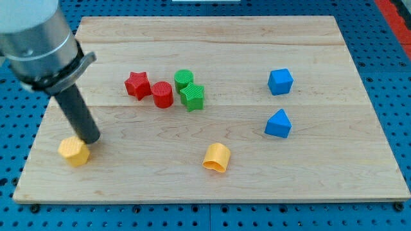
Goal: Push yellow hexagon into yellow heart
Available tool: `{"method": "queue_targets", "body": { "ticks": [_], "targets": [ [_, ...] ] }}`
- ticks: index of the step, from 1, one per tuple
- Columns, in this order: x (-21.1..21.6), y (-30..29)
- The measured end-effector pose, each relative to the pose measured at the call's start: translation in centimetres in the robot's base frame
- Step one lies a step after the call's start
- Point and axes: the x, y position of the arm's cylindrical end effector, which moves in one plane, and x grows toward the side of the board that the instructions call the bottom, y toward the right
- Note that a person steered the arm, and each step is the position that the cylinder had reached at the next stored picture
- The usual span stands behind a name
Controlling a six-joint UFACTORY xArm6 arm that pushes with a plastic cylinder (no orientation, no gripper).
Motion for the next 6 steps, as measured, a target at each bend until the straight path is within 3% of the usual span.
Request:
{"method": "queue_targets", "body": {
  "ticks": [2, 3, 5, 6],
  "targets": [
    [-0.5, -7.1],
    [4.3, -4.3],
    [2.4, 16.7],
    [2.7, 11.9]
  ]
}}
